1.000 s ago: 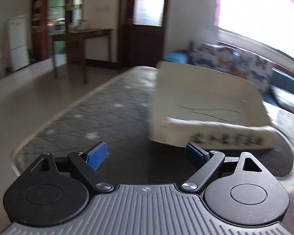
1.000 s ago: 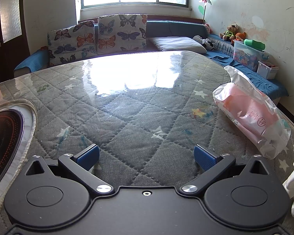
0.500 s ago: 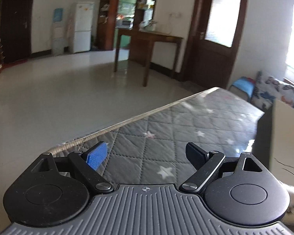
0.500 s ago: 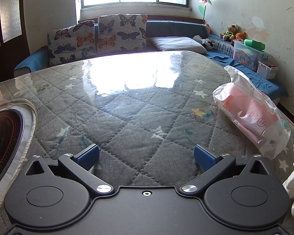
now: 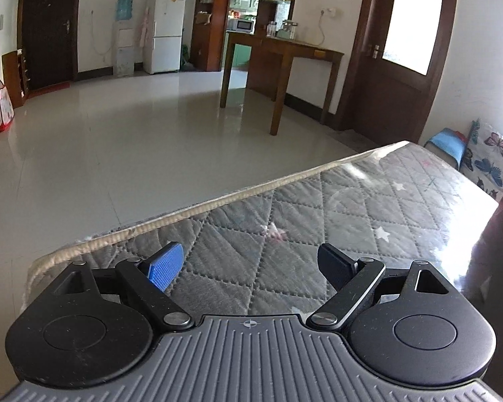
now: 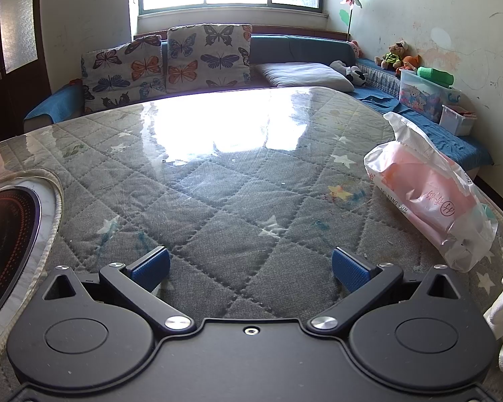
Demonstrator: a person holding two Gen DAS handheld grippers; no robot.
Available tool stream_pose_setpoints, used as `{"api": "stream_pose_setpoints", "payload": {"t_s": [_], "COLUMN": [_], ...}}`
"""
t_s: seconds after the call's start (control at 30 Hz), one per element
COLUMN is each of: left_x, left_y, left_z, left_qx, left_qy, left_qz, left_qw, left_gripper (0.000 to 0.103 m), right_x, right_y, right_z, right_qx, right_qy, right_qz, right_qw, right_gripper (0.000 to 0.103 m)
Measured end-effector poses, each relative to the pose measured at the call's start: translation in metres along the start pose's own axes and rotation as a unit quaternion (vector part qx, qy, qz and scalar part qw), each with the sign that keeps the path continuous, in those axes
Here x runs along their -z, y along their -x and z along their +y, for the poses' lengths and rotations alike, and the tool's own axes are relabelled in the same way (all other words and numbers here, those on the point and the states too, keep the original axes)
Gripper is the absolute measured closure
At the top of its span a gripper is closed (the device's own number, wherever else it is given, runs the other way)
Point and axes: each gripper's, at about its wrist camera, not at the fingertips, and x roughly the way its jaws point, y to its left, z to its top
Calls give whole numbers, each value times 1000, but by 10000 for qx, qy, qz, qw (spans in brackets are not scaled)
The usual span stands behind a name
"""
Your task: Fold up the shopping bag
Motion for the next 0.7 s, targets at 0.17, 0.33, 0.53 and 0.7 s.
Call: {"api": "stream_pose_setpoints", "payload": {"t_s": [0.17, 0.33, 0.53, 0.7], "left_x": [1, 1, -5, -17], "left_y": [-14, -26, -35, -41], "left_z": [-3, -9, -28, -67], "left_qx": [-122, -230, -305, -351], "left_qy": [-93, -279, -455, -533], "left_qz": [6, 28, 107, 130], "left_qw": [9999, 9993, 9984, 9979], "left_gripper": [15, 7, 2, 1], "right_x": [0, 0, 0, 0], "right_y": [0, 0, 0, -1], "right_z": [-4, -7, -2, 2], "right_qx": [-2, -3, -3, -2], "right_qy": [-2, -4, -2, -1], "right_qz": [0, 0, -2, -3], "right_qw": [10000, 10000, 10000, 10000], "right_gripper": [0, 0, 0, 0]}}
